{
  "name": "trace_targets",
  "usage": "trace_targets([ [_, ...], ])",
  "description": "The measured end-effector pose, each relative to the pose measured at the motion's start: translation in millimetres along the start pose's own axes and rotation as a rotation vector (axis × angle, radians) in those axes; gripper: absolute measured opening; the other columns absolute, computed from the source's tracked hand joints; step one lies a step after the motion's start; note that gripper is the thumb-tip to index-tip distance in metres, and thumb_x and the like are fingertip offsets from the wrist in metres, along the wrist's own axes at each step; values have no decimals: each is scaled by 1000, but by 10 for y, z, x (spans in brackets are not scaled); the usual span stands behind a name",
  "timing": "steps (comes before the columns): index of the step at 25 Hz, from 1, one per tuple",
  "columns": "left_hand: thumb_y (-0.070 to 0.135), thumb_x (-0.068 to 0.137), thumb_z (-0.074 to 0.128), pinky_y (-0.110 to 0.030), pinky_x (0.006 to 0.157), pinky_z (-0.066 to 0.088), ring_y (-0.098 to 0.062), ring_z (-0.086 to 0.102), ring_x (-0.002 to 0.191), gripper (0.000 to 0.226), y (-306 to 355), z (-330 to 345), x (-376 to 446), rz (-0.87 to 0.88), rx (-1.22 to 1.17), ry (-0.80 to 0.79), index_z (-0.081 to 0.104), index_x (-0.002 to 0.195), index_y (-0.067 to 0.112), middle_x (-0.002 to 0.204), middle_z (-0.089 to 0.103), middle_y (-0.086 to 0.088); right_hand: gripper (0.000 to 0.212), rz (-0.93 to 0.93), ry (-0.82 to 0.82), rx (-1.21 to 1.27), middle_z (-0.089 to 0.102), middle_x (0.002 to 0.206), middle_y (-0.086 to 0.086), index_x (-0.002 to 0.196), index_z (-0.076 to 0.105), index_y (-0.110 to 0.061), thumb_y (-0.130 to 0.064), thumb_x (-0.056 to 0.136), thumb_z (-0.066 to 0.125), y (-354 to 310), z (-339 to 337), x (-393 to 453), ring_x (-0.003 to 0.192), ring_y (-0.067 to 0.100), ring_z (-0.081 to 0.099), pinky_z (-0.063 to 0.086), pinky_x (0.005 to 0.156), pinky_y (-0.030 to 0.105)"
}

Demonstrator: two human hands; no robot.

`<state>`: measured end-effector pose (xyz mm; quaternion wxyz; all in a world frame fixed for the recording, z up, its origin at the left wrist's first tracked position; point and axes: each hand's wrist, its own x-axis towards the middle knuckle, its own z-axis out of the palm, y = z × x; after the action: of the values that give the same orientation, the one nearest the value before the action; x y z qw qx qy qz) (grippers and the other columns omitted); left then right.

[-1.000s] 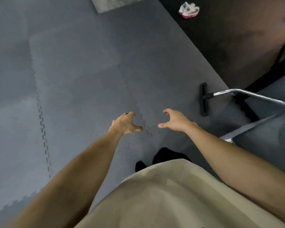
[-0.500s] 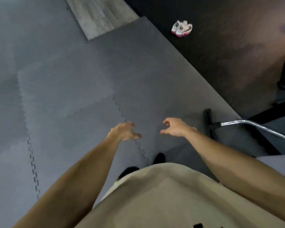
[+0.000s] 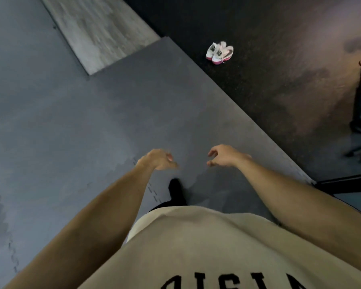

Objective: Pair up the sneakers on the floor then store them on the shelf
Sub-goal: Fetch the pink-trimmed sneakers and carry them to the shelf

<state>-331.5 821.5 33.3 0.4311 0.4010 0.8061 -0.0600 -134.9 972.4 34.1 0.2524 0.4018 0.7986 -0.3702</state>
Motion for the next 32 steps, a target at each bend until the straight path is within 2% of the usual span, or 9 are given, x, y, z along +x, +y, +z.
trace_targets([
  [3, 61, 80, 65, -37, 104, 41, -26, 49, 126, 58, 44, -799, 569, 30, 46, -10, 60, 127, 26, 136, 55, 0, 55, 53, 38, 4, 61, 129, 3, 125, 59, -19, -44, 79, 75, -231, -534, 566, 117, 24, 58, 45, 101, 40],
  [7, 55, 78, 71, -31, 94, 43, -23, 54, 118, 55, 159, -1694, 1301, 96, 55, 0, 62, 121, 23, 129, 60, 0, 55, 97, 82, 50, 59, 129, 6, 126, 57, -16, -42, 80, 74, -423, -1265, 1218, 118, 26, 56, 44, 99, 35],
  [13, 61, 74, 70, -34, 99, 42, -23, 53, 121, 63, 541, -2874, 2518, 120, 80, 14, 60, 123, 24, 133, 57, 0, 55, 113, 128, 95, 58, 128, 8, 126, 56, -13, -40, 81, 74, -468, -2428, 2346, 116, 27, 55, 45, 97, 35],
  [21, 62, 76, 68, -36, 99, 44, -25, 54, 118, 68, 1225, -4300, 3738, 152, 59, 53, 52, 131, 25, 133, 55, -4, 57, 85, 98, 117, 55, 134, 8, 133, 52, -13, -38, 85, 70, -547, -4046, 3478, 121, 27, 53, 42, 104, 39],
  [24, 62, 74, 70, -37, 100, 44, -24, 54, 118, 70, 1421, -4777, 4232, 151, 54, 53, 53, 131, 26, 135, 55, -3, 57, 93, 102, 141, 56, 132, 10, 131, 54, -13, -38, 83, 72, -563, -4541, 3921, 118, 27, 55, 45, 99, 35],
  [28, 60, 78, 68, -38, 103, 42, -26, 49, 125, 72, 1705, -5480, 5012, 172, 148, -8, 49, 136, 24, 141, 49, -4, 54, 119, 123, 190, 57, 129, 7, 129, 55, -13, -36, 83, 72, -615, -5194, 4498, 115, 24, 55, 46, 95, 34],
  [32, 56, 79, 69, -35, 95, 46, -23, 57, 115, 66, 1943, -6258, 5719, 218, 180, -48, 51, 134, 25, 135, 54, -4, 51, 185, 153, 257, 58, 128, 6, 129, 57, -15, -34, 83, 72, -703, -5801, 5045, 116, 22, 55, 45, 97, 34],
])
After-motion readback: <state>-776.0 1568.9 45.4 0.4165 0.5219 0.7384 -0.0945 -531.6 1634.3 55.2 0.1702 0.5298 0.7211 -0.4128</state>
